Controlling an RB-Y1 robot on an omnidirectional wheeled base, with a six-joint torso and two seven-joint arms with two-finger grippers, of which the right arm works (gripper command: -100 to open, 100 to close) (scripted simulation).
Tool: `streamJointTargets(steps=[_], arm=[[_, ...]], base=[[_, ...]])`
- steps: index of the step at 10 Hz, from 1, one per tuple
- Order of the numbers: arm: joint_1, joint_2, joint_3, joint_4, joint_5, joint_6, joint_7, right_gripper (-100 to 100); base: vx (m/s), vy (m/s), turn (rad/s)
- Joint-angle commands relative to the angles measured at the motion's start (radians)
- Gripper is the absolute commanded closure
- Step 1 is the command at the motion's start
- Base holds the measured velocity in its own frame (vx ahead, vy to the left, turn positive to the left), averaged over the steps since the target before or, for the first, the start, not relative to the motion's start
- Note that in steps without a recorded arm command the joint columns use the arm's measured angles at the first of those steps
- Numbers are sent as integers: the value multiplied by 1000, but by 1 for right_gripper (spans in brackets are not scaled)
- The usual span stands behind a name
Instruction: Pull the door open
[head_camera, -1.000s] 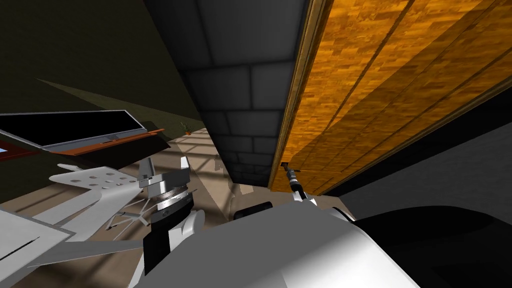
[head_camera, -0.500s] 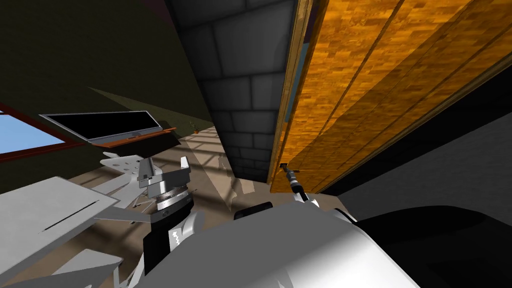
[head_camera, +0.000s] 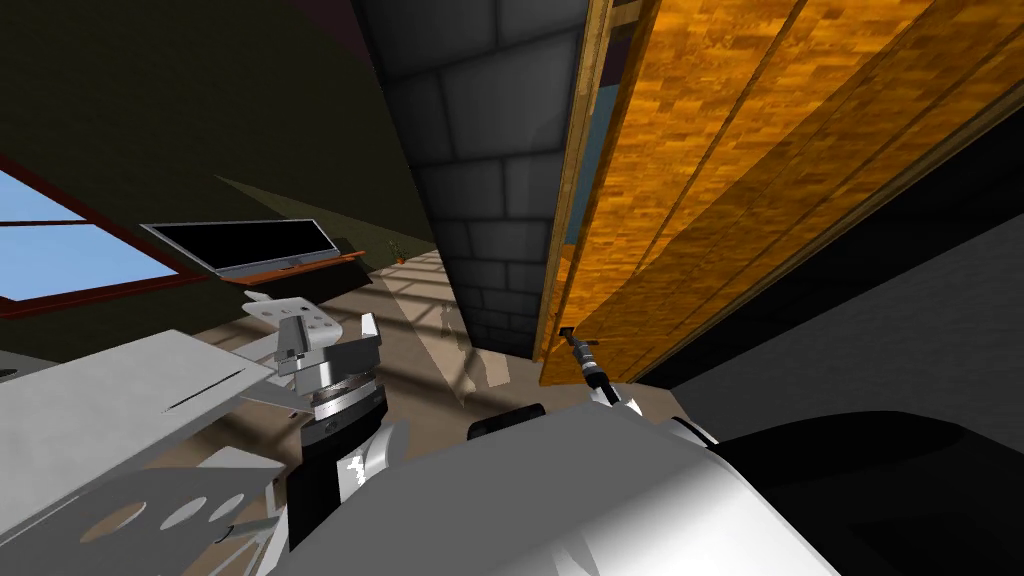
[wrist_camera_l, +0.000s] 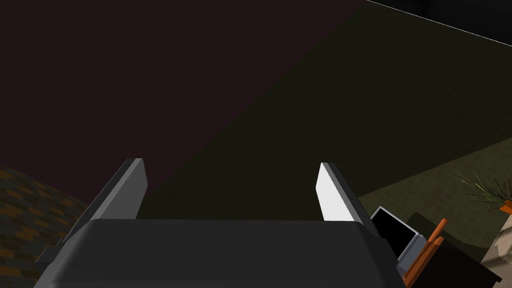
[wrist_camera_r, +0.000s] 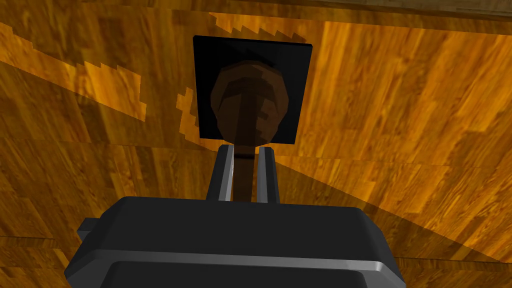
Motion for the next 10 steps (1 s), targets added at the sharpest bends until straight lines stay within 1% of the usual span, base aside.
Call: streamJointTargets(steps=[1, 3, 4, 7, 8, 9, 10], arm=[[14, -10, 15, -5, 7, -14, -16, 100], [29, -26, 37, -11, 17, -34, -39, 100], [40, -38, 53, -15, 24, -48, -56, 100], [60, -59, 80, -22, 37, -73, -85, 100], [50, -53, 77, -12, 35, -70, -80, 100], [71, -67, 93, -5, 40, -102, -98, 100], [80, -76, 101, -3, 41, -119, -107, 100]], base=[[-201, -23, 84], [-206, -47, 93], [-241, -88, 158], [-221, -50, 79], [-98, -9, 10], [-149, -47, 147], [-176, -56, 204]])
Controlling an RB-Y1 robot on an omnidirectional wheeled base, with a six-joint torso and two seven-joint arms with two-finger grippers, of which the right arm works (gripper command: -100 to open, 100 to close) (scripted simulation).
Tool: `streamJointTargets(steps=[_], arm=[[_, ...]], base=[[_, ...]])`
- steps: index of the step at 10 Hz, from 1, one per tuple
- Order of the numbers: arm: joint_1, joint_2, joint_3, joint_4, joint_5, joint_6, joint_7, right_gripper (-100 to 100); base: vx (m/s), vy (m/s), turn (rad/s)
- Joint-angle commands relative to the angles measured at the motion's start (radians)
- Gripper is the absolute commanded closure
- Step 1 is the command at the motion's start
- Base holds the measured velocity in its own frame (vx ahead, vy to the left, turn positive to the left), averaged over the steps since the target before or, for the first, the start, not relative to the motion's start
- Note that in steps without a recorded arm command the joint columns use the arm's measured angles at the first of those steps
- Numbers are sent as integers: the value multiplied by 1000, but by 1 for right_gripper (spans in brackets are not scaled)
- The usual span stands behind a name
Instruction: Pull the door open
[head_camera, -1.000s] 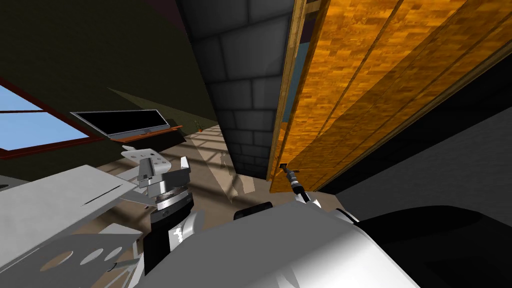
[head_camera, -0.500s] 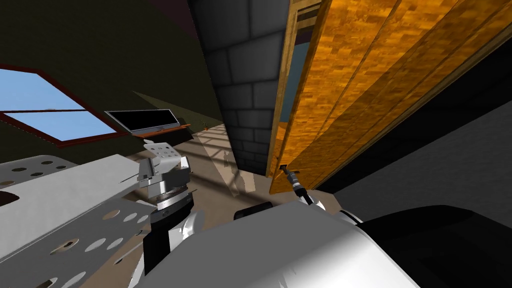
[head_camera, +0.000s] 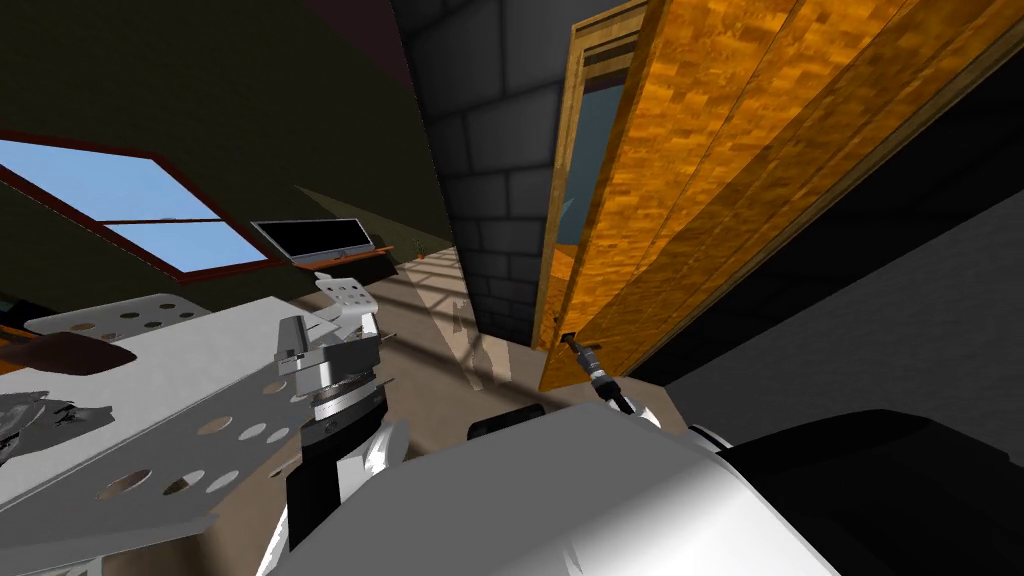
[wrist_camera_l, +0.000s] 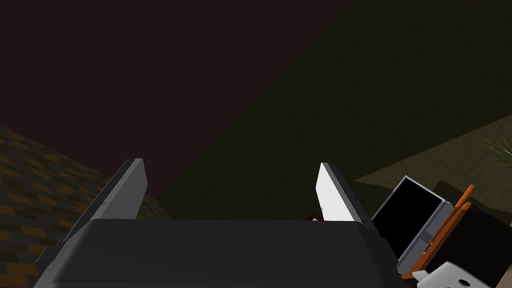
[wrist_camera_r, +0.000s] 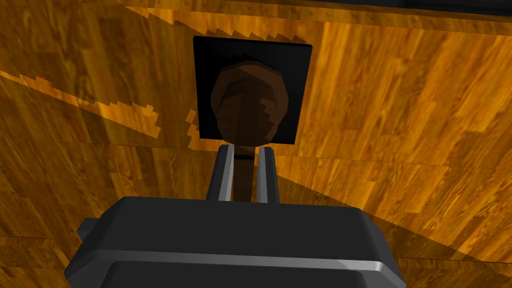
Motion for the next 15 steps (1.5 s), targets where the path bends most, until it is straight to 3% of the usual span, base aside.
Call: streamJointTargets(steps=[1, 8, 9, 10, 15], arm=[[14, -13, 16, 9, 4, -35, -18, 100], [69, -61, 59, 23, 14, -132, -67, 100], [59, -52, 57, 25, 14, -122, -61, 100], [70, -57, 64, 37, 14, -147, -68, 100], [99, -74, 76, 67, 10, -212, -84, 100]], base=[[-218, -80, 164], [-165, -55, 100], [-79, -21, 24], [-136, -55, 180], [-202, -74, 184]])
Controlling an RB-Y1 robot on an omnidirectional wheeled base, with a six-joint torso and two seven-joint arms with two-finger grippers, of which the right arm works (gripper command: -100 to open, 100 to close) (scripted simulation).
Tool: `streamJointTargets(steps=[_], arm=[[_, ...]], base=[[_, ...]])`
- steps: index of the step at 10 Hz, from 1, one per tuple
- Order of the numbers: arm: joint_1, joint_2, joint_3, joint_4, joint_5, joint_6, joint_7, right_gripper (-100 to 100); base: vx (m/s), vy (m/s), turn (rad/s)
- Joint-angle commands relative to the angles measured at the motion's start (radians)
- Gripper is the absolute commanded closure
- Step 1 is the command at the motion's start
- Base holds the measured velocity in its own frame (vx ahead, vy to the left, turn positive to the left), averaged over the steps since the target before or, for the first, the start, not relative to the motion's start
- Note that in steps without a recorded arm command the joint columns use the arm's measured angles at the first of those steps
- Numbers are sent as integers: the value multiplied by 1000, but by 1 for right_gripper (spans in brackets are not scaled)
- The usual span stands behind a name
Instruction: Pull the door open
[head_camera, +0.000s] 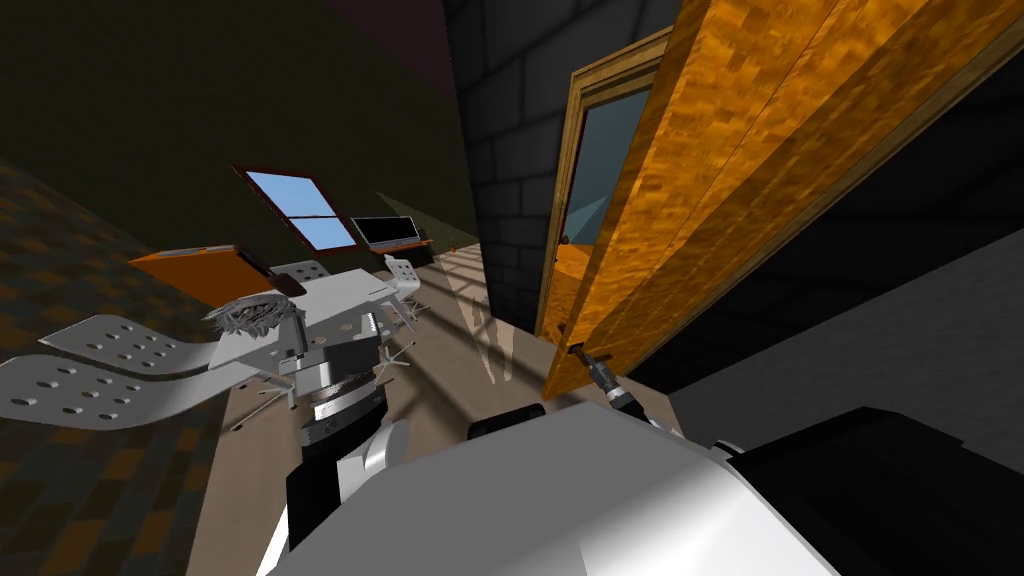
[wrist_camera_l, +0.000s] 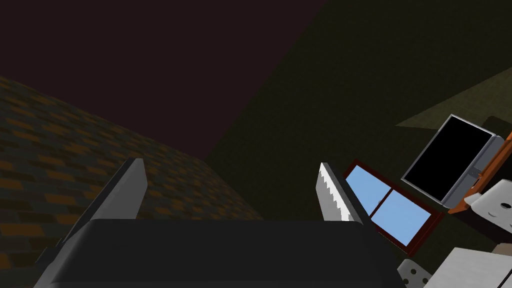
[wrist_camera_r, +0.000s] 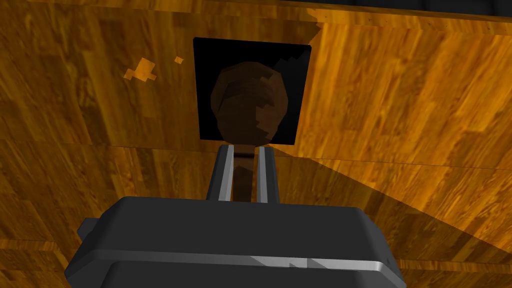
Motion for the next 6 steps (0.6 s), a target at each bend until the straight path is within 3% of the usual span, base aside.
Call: streamJointTargets(steps=[1, 5, 6], arm=[[6, -6, 5, 24, -1, -33, -8, 100], [24, -18, 13, 44, -4, -75, -18, 100], [32, -16, 12, 23, -4, -59, -14, 100]], base=[[-199, -51, 194], [-171, -57, 132], [-73, -22, 27]])
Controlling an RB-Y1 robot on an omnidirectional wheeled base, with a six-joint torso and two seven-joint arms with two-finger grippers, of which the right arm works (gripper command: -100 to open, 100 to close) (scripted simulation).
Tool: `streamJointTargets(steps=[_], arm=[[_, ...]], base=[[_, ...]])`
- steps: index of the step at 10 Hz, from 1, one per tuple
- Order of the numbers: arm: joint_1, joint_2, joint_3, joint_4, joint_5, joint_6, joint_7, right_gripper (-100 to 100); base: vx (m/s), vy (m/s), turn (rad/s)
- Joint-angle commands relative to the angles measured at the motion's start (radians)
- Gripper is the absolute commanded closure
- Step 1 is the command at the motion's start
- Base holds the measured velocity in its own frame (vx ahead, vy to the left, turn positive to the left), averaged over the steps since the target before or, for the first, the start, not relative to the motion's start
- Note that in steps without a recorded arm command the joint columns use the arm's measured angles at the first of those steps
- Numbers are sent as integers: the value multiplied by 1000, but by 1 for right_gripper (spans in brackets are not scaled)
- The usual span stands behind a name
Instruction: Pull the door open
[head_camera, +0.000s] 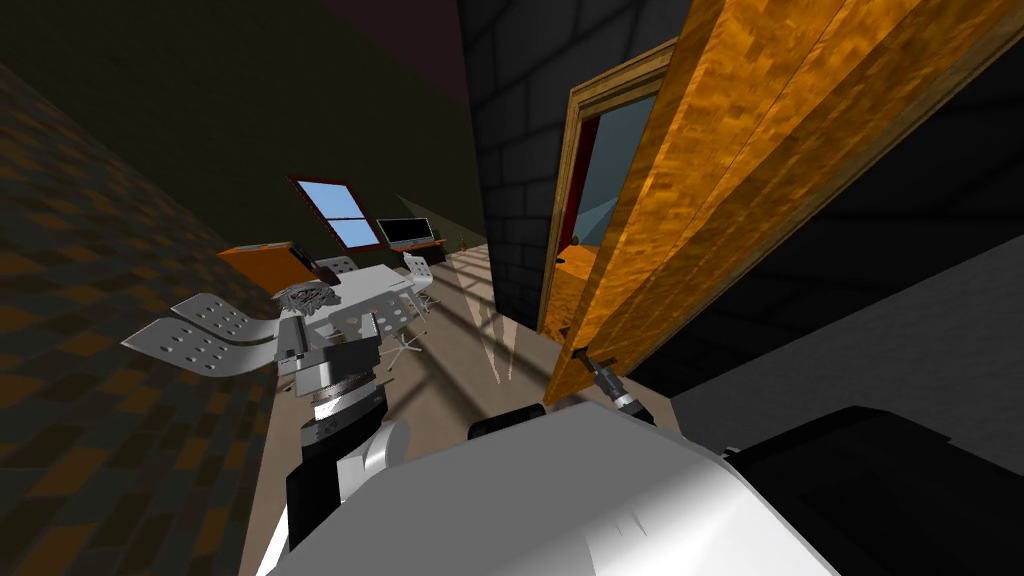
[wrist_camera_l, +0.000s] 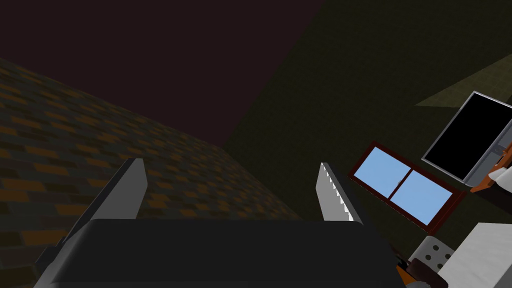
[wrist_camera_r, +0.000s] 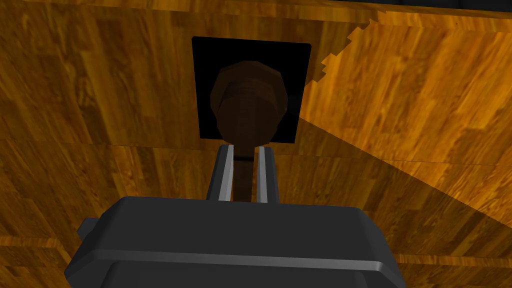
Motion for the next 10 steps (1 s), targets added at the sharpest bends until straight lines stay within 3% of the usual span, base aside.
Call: streamJointTargets(steps=[1, 3, 5, 6, 10], arm=[[-12, 7, 7, -17, 14, 21, 2, 100], [-15, 8, 9, -20, 18, 25, 3, 100], [-33, 18, 19, -44, 39, 55, 6, 100], [-33, 18, 19, -44, 39, 55, 6, 100], [-74, 40, 43, -98, 85, 122, 13, 100]], base=[[-182, -36, -25], [-157, -27, -2], [-144, -29, -30], [-155, -34, 12], [-188, -68, -15]])
